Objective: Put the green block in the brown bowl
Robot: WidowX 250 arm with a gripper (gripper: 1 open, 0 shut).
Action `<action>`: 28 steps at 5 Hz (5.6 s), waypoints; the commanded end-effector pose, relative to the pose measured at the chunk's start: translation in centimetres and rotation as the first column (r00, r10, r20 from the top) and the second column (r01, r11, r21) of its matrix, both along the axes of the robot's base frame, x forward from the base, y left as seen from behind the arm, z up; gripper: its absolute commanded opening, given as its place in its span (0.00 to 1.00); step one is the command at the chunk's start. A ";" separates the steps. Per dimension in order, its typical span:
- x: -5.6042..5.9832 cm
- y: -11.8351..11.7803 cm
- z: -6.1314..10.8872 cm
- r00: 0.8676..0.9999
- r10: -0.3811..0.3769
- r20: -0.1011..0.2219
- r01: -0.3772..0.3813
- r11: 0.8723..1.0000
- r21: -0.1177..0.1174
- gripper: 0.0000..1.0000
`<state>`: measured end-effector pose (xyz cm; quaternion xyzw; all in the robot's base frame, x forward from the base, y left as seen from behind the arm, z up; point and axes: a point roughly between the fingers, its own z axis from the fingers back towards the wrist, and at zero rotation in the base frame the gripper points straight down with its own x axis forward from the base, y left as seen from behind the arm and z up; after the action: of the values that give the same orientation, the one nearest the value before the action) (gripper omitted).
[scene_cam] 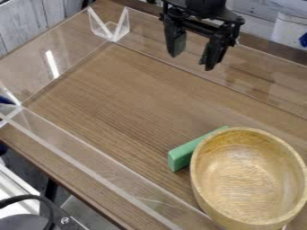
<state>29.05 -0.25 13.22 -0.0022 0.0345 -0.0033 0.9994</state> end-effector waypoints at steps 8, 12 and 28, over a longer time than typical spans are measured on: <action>-7.5 -3.5 -7.6 0.971 -0.234 -0.055 0.234 0.972 -0.018 1.00; -6.7 -5.0 -10.5 0.960 -0.273 -0.057 0.271 0.962 -0.029 1.00; -0.6 -2.4 -4.6 0.974 -0.213 0.078 0.216 0.976 -0.027 0.00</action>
<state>27.30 -2.75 6.38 -0.0190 0.0399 -0.1117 0.9928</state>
